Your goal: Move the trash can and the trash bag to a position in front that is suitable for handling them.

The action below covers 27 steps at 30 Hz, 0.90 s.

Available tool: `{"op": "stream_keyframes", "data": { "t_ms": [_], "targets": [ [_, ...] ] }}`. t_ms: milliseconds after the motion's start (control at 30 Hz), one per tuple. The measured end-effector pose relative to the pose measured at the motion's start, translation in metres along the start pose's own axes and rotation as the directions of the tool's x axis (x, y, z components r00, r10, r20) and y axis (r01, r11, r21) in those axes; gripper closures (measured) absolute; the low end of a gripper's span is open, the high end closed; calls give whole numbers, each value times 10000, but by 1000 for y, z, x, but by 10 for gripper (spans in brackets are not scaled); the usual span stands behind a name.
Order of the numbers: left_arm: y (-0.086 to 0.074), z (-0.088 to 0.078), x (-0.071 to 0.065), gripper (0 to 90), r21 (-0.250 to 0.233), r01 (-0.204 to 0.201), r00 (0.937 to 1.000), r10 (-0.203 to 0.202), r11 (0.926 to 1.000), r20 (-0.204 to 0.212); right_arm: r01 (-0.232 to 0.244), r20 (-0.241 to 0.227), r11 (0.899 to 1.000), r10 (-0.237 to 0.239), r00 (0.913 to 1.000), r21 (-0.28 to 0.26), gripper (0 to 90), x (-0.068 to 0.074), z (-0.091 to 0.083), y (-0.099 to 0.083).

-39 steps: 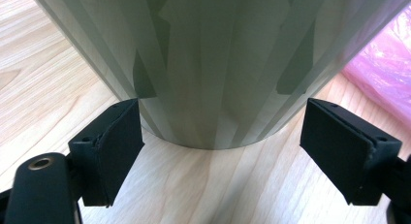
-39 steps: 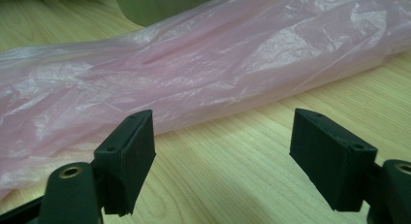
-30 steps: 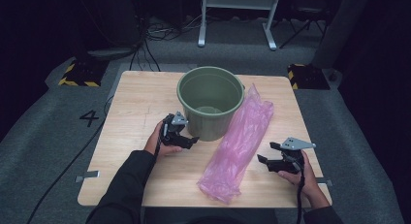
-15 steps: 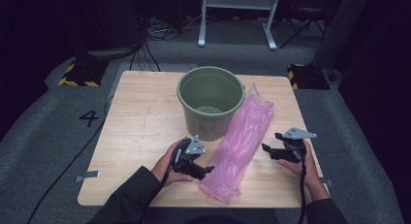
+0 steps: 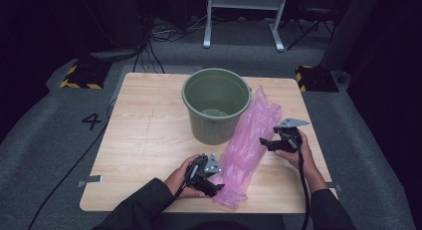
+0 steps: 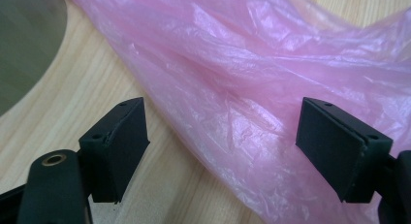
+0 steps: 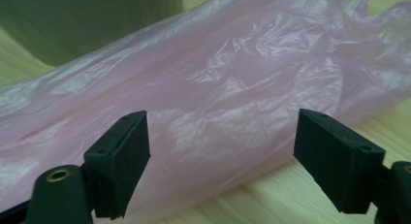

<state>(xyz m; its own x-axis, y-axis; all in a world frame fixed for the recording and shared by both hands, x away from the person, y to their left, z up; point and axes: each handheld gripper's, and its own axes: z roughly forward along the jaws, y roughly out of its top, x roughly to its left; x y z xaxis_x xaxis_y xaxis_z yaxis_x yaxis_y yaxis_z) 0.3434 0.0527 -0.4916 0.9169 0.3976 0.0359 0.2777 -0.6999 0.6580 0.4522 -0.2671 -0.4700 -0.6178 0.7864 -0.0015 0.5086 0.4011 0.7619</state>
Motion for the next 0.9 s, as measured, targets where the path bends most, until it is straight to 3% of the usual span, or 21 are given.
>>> {"op": "stream_keyframes", "data": {
  "t_ms": [67,133,200,267,433,733,900],
  "targets": [
    [-1,0,0,190,77,42,10000,-42,10000,-24,10,22,10000,-10,10000,23,217,0,7,1],
    [-6,0,5,190,-15,18,9998,-18,10000,220,42,74,10000,-43,10000,61,225,0,12,1],
    [-10,-1,9,183,-101,304,9988,-300,9995,386,-148,246,9999,148,9996,-22,254,0,22,1],
    [-10,-1,10,180,-84,248,9990,-245,9997,371,-294,362,9996,292,9989,57,257,0,28,1],
    [-19,-2,21,168,-671,-114,9969,166,9977,771,-473,723,9985,451,9964,286,268,1,38,-1],
    [-27,-6,25,165,-790,244,9987,-207,9966,474,-375,683,9985,346,9971,411,271,4,45,-1],
    [-27,-8,24,165,-710,307,9988,-279,9970,401,-578,610,9975,553,9966,398,292,3,44,-2]
  ]
}}
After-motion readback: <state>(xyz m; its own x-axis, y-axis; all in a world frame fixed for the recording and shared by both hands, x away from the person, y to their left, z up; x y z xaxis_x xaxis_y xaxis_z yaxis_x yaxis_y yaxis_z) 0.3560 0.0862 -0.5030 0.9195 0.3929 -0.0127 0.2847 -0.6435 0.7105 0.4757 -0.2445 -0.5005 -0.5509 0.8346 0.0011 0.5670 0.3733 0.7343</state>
